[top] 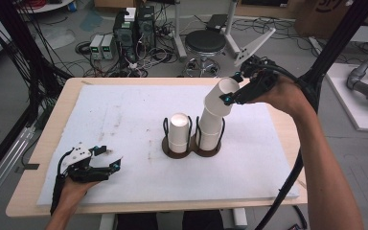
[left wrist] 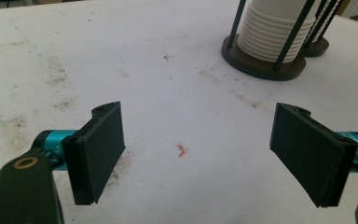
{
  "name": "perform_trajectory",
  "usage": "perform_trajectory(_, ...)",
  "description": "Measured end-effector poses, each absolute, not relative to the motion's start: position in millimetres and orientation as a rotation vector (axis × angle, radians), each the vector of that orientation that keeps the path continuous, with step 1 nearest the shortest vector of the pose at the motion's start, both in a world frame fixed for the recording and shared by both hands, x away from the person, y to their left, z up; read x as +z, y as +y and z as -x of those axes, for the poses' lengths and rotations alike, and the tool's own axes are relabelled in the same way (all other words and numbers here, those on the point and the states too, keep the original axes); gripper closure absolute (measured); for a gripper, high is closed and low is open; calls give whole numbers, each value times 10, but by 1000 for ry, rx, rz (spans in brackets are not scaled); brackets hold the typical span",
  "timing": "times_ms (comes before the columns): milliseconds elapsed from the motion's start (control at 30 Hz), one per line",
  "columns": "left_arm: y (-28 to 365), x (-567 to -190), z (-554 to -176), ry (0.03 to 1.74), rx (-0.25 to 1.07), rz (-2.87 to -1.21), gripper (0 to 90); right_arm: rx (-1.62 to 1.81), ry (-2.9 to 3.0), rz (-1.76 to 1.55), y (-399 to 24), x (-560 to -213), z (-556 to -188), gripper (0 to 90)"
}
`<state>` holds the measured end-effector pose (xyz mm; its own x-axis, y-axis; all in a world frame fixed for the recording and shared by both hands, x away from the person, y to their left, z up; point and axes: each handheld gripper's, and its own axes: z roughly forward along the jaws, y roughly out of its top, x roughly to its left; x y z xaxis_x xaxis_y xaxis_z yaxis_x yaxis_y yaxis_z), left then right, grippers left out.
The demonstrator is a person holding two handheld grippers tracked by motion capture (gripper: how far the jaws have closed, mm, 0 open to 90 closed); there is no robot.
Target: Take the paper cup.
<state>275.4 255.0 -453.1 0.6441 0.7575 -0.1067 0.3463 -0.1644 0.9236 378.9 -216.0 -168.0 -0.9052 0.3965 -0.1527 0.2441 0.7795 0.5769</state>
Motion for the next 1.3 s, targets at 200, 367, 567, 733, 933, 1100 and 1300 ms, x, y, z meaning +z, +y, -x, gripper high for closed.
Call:
perform_trajectory(200, 2550, -4531, -2755, 894, 466, -1763, 176, 836, 2701, -490, -2176, -1653, -3780, 360)
perform_trajectory(367, 2553, -4531, -2755, 893, 469, -1763, 176, 855, 2699, -475, -2177, -1635, -3739, 360)
perform_trajectory(567, 2549, -4531, -2753, 893, 466, -1763, 176, 987, 2677, -423, -2210, -1634, -3612, 360)
perform_trajectory(733, 2548, -4531, -2751, 894, 469, -1763, 176, 1032, 2668, -398, -2262, -1669, -3523, 360)
perform_trajectory(933, 2554, -4532, -2758, 896, 465, -1763, 176, 1138, 2645, -361, -2333, -1736, -3395, 360)
perform_trajectory(1100, 2551, -4531, -2752, 894, 470, -1760, 176, 1227, 2618, -349, -2404, -1868, -3316, 360)
perform_trajectory(1300, 2551, -4531, -2750, 893, 474, -1760, 176, 1307, 2574, -363, -2477, -1982, -3255, 360)
